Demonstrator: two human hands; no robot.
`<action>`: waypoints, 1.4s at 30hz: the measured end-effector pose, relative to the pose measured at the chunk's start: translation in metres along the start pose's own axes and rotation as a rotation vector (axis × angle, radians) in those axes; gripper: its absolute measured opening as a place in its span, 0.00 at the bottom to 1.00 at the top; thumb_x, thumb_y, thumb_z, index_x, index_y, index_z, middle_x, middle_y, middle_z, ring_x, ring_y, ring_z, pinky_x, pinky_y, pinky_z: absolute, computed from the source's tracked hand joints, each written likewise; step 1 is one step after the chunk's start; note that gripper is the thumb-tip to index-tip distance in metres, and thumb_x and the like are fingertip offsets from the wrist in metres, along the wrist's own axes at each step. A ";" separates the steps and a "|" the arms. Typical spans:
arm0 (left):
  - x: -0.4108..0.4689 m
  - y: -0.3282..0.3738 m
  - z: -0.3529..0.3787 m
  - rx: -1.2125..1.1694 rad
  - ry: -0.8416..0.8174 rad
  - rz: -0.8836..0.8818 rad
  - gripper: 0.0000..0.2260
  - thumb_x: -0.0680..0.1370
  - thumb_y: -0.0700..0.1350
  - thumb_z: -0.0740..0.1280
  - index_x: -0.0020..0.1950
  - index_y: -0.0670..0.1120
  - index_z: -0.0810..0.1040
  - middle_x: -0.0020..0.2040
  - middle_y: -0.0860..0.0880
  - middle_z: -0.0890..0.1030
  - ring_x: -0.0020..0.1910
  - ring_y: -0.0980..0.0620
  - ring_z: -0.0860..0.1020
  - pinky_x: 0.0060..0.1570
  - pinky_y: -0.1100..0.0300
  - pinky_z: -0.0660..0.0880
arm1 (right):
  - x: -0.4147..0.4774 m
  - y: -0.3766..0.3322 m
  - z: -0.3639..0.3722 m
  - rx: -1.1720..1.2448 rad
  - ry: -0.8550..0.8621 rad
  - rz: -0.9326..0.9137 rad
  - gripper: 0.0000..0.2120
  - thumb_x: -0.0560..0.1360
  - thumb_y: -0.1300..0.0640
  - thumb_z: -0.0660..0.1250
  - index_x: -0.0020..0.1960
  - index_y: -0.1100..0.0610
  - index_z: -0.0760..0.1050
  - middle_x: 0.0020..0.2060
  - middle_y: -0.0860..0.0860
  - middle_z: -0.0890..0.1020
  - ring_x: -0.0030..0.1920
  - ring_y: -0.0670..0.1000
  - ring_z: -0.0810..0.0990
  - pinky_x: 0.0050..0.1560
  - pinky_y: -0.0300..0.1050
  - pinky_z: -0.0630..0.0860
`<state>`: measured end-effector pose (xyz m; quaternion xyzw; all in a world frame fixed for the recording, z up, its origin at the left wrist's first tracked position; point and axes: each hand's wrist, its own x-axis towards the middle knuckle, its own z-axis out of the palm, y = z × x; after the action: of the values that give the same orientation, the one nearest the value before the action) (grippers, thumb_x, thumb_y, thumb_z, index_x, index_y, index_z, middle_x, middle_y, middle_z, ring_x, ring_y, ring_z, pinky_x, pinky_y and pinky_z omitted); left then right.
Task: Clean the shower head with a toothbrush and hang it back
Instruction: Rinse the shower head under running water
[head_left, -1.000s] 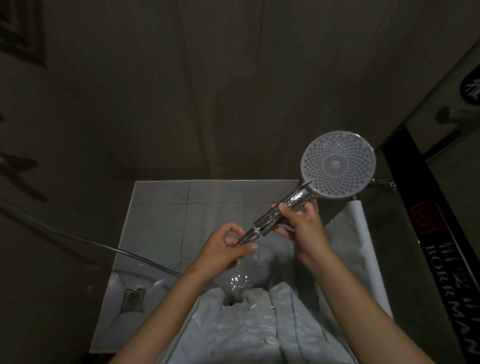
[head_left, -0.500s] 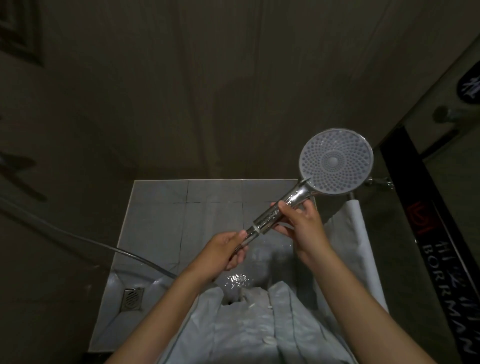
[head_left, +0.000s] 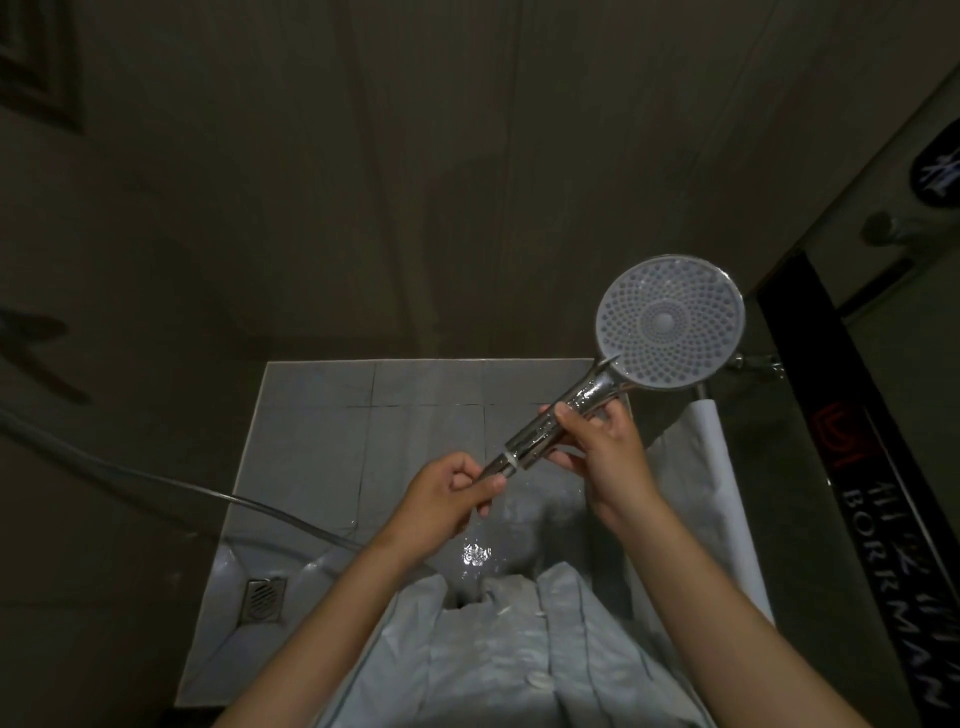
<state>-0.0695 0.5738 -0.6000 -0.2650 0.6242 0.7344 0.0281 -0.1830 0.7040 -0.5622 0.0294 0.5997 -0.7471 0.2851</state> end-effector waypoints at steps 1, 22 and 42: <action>-0.001 0.001 0.000 0.007 -0.016 0.002 0.10 0.78 0.38 0.65 0.37 0.43 0.69 0.23 0.50 0.75 0.16 0.58 0.61 0.18 0.70 0.57 | 0.000 0.000 0.000 -0.001 0.001 0.001 0.11 0.76 0.65 0.64 0.56 0.59 0.68 0.43 0.53 0.84 0.39 0.46 0.84 0.33 0.39 0.79; -0.003 -0.003 -0.004 0.022 0.040 -0.012 0.11 0.74 0.36 0.70 0.36 0.43 0.70 0.26 0.49 0.78 0.15 0.59 0.61 0.18 0.70 0.56 | -0.002 0.002 0.004 -0.034 0.002 0.024 0.12 0.76 0.64 0.65 0.58 0.58 0.69 0.44 0.52 0.84 0.40 0.46 0.84 0.34 0.38 0.79; -0.006 0.001 -0.006 0.003 0.007 -0.021 0.11 0.73 0.47 0.71 0.42 0.43 0.71 0.29 0.48 0.77 0.16 0.57 0.62 0.18 0.69 0.56 | -0.001 0.002 0.004 -0.031 -0.017 0.020 0.11 0.76 0.64 0.65 0.57 0.58 0.69 0.46 0.53 0.83 0.41 0.46 0.84 0.33 0.38 0.79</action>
<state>-0.0623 0.5697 -0.5967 -0.2740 0.6225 0.7323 0.0343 -0.1804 0.7007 -0.5623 0.0246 0.6086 -0.7351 0.2978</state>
